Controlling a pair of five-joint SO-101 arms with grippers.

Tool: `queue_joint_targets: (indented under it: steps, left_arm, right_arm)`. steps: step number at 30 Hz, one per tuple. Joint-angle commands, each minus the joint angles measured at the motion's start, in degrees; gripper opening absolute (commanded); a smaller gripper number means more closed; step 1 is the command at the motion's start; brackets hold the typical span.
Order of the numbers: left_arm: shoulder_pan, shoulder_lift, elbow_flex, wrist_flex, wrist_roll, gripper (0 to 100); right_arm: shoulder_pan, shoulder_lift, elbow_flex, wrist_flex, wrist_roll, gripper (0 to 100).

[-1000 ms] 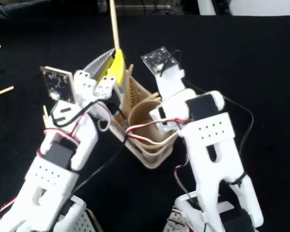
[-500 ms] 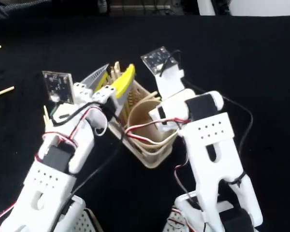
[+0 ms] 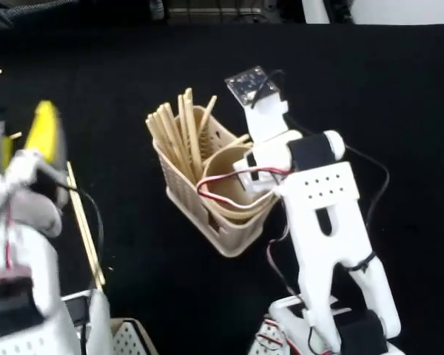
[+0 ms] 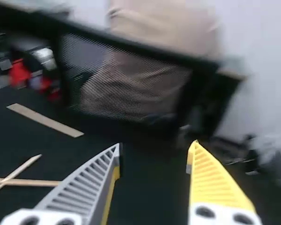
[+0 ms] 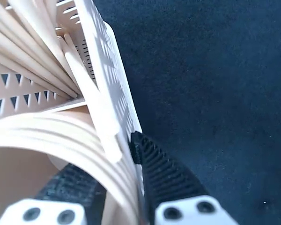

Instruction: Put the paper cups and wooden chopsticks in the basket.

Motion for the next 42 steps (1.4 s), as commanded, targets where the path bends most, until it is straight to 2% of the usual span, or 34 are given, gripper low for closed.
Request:
queue_joint_targets:
  steps: [1,5,10,13,16,23,27,32,35,39,42]
  left_arm:
    - [-11.21,13.54,-0.57,-2.37,-9.93,24]
    - [-17.27,26.2,-3.38,-6.42,-15.47,24]
    - [-24.13,46.59,-12.09,-11.25,-15.3,24]
    - [-27.65,61.19,-21.76,-11.08,-11.78,24]
    - [-30.99,74.64,-32.75,-10.81,-4.57,23]
    - [-33.8,100.84,-62.9,0.0,8.18,23]
    - [-33.63,116.4,-83.38,5.19,11.78,23]
    - [-33.63,134.68,-111.69,17.05,16.88,23]
    - [-33.8,144.53,-125.93,21.1,19.6,23]
    - [-34.24,153.85,-136.92,25.14,23.65,23]
    - [-34.07,154.37,-136.66,27.16,24.18,20]
  right_arm:
    - [-0.18,6.99,0.57,-1.32,-0.97,1.1]
    - [-0.09,7.78,0.31,-1.23,-1.05,1.1]
    - [0.09,7.96,0.48,-1.23,-0.97,1.1]
    - [-0.09,8.04,0.48,-1.23,-0.97,1.1]
    - [-0.09,8.04,0.48,-1.23,-0.88,1.1]
    - [-0.09,8.04,0.48,-1.32,-0.88,1.1]
    - [-0.09,8.04,0.48,-1.32,-0.88,1.1]
    - [0.0,8.04,0.57,-1.23,-0.7,1.1]
    - [-0.09,8.04,0.57,-1.23,-0.62,1.1]
    - [0.09,8.04,0.57,-1.23,-0.53,1.1]
    - [0.09,8.04,0.57,-1.23,-0.53,1.1]
